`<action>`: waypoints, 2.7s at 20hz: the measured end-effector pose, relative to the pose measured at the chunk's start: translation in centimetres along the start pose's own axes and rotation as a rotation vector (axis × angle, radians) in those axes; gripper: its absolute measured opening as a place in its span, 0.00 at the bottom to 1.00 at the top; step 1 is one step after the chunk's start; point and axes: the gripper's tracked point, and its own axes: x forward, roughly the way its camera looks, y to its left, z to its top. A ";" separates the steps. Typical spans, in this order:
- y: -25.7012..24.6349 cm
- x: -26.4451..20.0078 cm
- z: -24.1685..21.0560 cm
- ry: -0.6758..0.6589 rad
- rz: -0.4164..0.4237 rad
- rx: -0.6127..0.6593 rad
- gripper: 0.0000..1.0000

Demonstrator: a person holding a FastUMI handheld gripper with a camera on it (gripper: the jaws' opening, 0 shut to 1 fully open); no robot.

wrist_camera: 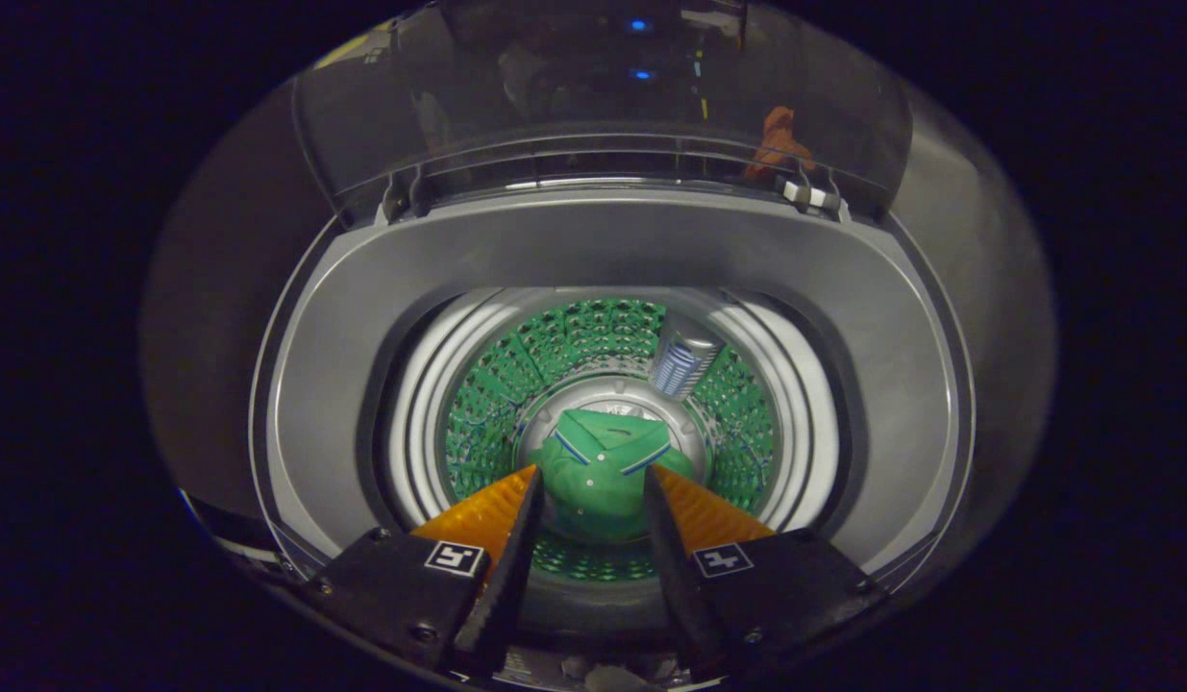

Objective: Put the clothes into the washing machine and then close the washing machine lid.

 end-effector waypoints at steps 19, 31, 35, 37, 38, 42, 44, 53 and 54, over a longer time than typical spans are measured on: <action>0.9 -10.9 9.3 -0.338 -0.024 -0.155 0.65; 1.0 -19.9 19.7 -0.576 0.011 -0.089 0.65; 0.8 -21.9 22.9 -0.632 0.007 -0.082 0.67; 0.6 -22.4 25.1 -0.656 0.004 -0.070 0.67; 0.5 -22.5 25.9 -0.662 0.005 -0.063 0.67; 0.5 -22.1 29.0 -0.671 0.007 -0.047 0.67; 0.8 -21.4 30.2 -0.657 0.017 -0.035 0.67; 0.6 -18.5 31.8 -0.674 0.009 -0.005 0.69; 0.6 -18.6 31.8 -0.685 0.008 -0.011 0.71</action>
